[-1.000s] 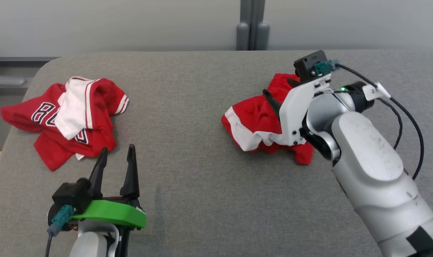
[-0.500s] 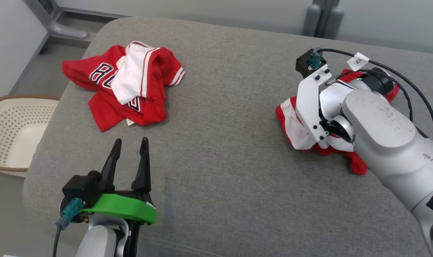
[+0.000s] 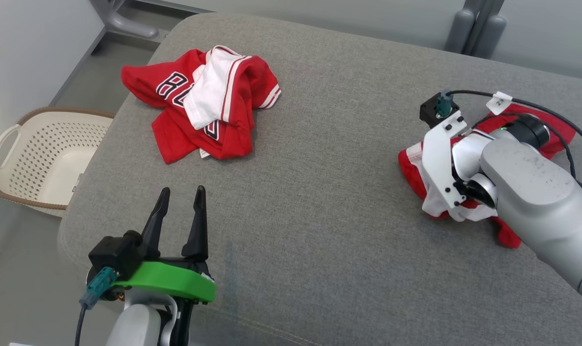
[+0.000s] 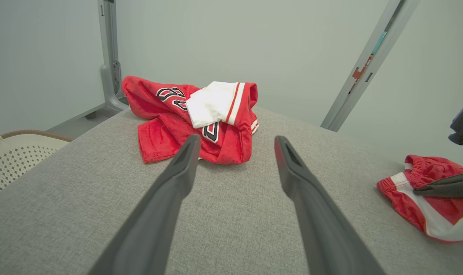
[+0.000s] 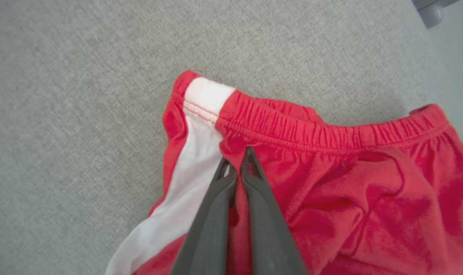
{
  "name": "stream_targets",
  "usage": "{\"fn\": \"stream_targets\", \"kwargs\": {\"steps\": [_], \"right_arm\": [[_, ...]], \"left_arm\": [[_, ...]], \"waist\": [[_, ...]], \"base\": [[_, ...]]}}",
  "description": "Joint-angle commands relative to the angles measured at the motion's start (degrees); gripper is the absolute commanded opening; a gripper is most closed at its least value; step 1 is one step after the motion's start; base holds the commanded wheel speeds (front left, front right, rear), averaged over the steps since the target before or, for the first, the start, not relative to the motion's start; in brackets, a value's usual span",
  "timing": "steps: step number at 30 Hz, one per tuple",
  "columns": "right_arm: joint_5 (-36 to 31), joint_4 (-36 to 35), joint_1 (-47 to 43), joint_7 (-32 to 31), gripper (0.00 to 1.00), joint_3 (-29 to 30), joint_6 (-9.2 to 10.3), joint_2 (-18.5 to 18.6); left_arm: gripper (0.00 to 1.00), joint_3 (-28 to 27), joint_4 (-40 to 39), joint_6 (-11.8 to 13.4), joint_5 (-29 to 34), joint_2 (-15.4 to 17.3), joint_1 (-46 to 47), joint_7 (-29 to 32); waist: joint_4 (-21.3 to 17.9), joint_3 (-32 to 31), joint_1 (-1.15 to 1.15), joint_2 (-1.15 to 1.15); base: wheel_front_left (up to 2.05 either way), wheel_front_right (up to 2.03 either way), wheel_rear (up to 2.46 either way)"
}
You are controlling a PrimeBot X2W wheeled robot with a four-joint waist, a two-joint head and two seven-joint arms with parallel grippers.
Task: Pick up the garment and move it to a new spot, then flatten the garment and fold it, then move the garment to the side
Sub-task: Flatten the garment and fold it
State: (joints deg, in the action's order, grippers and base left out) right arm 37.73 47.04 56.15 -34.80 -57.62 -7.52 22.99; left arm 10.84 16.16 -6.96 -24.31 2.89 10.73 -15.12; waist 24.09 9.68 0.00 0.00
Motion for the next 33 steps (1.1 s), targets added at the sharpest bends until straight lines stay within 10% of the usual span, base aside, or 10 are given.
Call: {"fn": "stream_targets", "kwargs": {"steps": [1,21,33], "right_arm": [[0.4,0.2,1.6,2.0,0.0,-0.4,0.05,-0.1],[2.6,7.7,15.5,39.2,0.0,11.6,0.05,-9.7],[4.6,21.2,-1.5,45.9,0.0,19.3,0.05,-6.5]], "left_arm": [[1.0,-0.5,0.1,0.3,0.5,0.0,-0.3,0.0],[1.0,-3.5,-0.2,0.2,3.2,0.9,-3.6,0.0],[1.0,-3.4,-1.2,0.6,2.8,0.7,-4.3,0.0]], "waist": [[-0.4,-0.8,0.0,0.0],[-7.7,-9.5,0.0,0.0],[-13.1,-9.2,0.0,0.0]], "base": [[0.0,0.0,0.0],[0.0,0.0,0.0],[0.0,0.0,0.0]]}}
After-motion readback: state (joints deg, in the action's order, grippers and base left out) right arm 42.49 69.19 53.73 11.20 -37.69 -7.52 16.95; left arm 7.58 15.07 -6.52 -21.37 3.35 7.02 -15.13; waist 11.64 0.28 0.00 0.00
